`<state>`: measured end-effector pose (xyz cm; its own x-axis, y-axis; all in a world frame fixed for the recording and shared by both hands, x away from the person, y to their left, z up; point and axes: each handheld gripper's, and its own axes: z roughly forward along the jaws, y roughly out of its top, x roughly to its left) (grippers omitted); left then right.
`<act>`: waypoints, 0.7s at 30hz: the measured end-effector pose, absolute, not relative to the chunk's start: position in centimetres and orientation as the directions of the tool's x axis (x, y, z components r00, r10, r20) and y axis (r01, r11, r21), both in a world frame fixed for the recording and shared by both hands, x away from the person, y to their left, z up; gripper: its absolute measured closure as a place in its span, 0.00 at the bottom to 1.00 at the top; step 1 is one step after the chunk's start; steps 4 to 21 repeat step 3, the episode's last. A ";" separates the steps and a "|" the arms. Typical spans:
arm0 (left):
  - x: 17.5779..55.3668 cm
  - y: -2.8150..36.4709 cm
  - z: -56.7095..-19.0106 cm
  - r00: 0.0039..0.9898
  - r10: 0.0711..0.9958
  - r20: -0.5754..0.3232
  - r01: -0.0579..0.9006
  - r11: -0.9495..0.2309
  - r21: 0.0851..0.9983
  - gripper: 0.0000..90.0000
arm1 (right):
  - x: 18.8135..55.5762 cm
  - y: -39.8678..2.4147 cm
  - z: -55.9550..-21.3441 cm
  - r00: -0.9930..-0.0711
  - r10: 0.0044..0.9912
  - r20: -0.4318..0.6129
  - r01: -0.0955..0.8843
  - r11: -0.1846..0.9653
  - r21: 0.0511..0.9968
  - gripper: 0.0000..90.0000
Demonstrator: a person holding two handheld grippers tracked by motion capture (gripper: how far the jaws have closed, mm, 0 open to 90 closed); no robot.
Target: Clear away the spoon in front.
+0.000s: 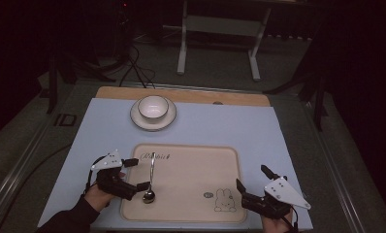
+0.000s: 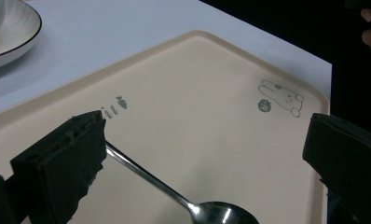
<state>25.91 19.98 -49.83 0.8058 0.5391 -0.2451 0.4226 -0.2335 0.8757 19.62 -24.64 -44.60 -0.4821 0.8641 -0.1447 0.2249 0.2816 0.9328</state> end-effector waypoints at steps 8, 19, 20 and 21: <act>25.9 20.0 -49.9 0.805 0.540 -0.248 0.425 -0.232 0.875 0.00 | 19.6 -24.6 -44.6 -0.483 0.863 -0.147 0.225 0.284 0.932 0.14; 25.9 20.0 -49.9 0.805 0.540 -0.248 0.425 -0.232 0.875 0.00 | 19.6 -24.6 -44.6 -0.483 0.863 -0.147 0.225 0.284 0.932 0.14; 25.9 20.0 -49.9 0.805 0.540 -0.248 0.425 -0.232 0.875 0.00 | 19.6 -24.6 -44.6 -0.483 0.863 -0.147 0.225 0.284 0.932 0.14; 25.9 20.0 -49.9 0.805 0.540 -0.248 0.425 -0.232 0.875 0.00 | 19.6 -24.6 -44.6 -0.483 0.863 -0.147 0.225 0.284 0.932 0.14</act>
